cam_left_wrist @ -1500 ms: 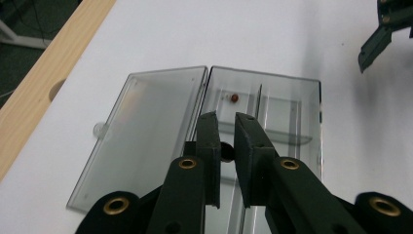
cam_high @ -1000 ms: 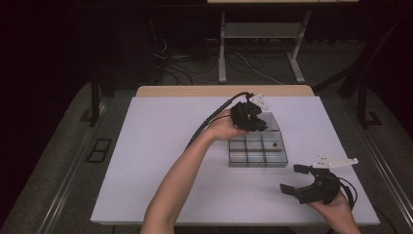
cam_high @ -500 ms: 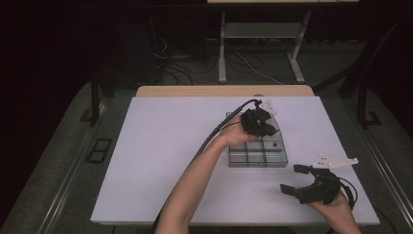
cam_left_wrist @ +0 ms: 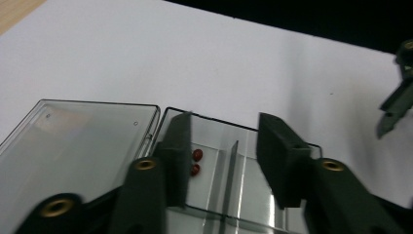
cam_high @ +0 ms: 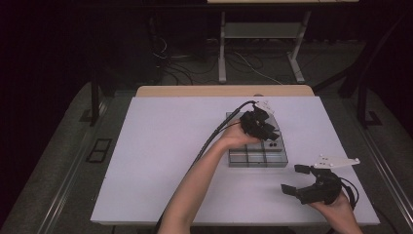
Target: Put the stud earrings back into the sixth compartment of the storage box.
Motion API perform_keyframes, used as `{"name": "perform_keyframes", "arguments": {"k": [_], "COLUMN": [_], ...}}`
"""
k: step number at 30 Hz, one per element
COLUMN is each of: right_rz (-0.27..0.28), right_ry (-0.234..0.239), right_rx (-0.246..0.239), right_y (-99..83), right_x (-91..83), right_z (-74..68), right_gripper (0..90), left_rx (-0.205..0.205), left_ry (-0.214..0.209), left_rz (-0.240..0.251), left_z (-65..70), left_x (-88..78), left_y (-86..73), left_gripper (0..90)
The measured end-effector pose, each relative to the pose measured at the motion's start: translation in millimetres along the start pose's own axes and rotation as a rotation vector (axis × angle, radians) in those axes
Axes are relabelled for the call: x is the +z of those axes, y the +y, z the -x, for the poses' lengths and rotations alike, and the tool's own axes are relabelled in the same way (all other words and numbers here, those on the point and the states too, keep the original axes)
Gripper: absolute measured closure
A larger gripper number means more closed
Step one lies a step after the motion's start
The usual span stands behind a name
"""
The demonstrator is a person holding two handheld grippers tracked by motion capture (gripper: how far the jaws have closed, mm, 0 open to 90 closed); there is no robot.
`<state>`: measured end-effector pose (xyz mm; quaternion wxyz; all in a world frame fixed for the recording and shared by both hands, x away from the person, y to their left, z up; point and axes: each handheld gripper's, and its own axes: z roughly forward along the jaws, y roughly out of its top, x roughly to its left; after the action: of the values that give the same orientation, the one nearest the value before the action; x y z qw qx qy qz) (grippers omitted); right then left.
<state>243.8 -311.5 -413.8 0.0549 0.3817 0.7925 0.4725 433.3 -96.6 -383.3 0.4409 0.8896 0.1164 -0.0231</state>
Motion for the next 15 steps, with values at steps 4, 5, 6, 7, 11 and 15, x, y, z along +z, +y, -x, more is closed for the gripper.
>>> {"name": "perform_keyframes", "arguments": {"k": [4,5,6,7,11,15], "right_rz": [0.0,0.0,0.0,-0.001,-0.006,-0.006], "right_ry": [-0.001,-0.001,0.0,0.0,0.001,0.002], "right_rx": [0.001,0.002,0.001,0.0,0.003,0.0], "right_y": [0.0,0.1,0.1,0.1,0.3,0.4], "right_x": [0.0,0.0,0.1,0.2,1.3,2.4], "right_z": [-0.1,-0.3,-0.4,-0.6,-1.6,-1.9], "right_gripper": [0.8,0.8,0.8,0.8,0.8,0.8], "left_rx": [-0.025,-0.03,-0.034,-0.036,-0.074,-0.112], "left_ry": [-0.029,-0.025,-0.024,-0.018,0.02,0.05], "left_rz": [0.032,0.036,0.043,0.047,0.069,0.091], "left_z": [2.4,3.2,3.6,4.1,7.5,11.6], "left_x": [-19.8,-25.3,-30.7,-36.1,-58.0,-78.6], "left_y": [-6.0,-8.3,-11.1,-14.1,-27.3,-42.5], "left_gripper": [34.2,30.5,26.3,23.3,12.1,0.5]}}
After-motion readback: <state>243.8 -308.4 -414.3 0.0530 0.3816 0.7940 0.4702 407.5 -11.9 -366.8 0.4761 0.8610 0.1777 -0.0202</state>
